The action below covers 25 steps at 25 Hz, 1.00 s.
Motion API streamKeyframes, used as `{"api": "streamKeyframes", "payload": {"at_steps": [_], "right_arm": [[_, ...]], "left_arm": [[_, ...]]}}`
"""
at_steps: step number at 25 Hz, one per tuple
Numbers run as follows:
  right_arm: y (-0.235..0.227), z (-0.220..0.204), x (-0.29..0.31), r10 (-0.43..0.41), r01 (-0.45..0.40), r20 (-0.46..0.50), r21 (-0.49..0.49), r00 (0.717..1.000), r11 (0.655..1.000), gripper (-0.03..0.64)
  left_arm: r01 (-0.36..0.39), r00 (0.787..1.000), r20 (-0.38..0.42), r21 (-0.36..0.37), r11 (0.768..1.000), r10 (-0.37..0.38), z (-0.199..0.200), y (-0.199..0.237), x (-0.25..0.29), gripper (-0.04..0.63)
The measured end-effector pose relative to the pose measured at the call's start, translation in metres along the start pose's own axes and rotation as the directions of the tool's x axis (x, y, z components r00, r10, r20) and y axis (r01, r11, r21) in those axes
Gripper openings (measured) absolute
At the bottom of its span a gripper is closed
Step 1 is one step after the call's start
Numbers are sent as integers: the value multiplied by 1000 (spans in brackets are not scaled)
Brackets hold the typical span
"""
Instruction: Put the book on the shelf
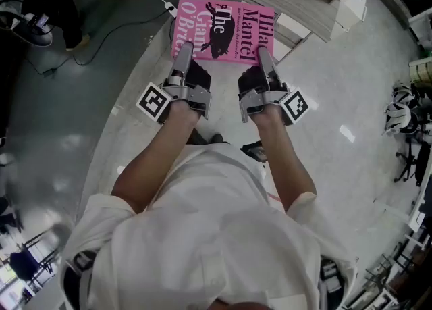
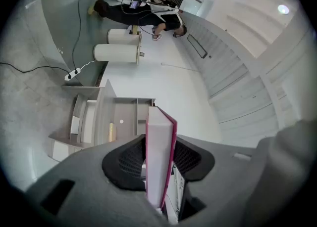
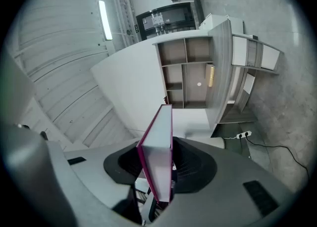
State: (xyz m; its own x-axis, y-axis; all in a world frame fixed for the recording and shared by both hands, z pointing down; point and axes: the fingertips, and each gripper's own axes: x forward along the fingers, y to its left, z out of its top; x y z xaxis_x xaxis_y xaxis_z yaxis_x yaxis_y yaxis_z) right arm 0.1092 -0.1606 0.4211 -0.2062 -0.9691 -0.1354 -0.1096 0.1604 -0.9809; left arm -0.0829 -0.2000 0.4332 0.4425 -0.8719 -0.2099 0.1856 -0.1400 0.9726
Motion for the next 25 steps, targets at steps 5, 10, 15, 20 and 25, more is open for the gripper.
{"api": "streamKeyframes", "payload": {"at_steps": [5, 10, 15, 20, 25], "right_arm": [[0, 0, -2, -6, 6, 4, -5, 1000, 1000, 153], [-8, 2, -5, -14, 12, 43, 51, 999, 999, 153], [-19, 1, -7, -51, 47, 44, 88, 998, 995, 153], [-8, -1, -2, -50, 47, 22, 105, 999, 993, 153], [-11, -1, 1, -41, 42, -11, 107, 999, 993, 153]], "left_arm": [[-3, 1000, -5, -6, 1000, 3, -1, 1, -1, 152], [-4, 1000, -23, 8, 1000, 4, -4, 3, 1, 152], [-42, 999, -19, 26, 999, 42, -4, 7, -3, 152], [-57, 998, 9, 40, 998, 56, -2, -7, -4, 152], [-70, 996, -49, 48, 996, 72, -1, -4, -2, 152]]}}
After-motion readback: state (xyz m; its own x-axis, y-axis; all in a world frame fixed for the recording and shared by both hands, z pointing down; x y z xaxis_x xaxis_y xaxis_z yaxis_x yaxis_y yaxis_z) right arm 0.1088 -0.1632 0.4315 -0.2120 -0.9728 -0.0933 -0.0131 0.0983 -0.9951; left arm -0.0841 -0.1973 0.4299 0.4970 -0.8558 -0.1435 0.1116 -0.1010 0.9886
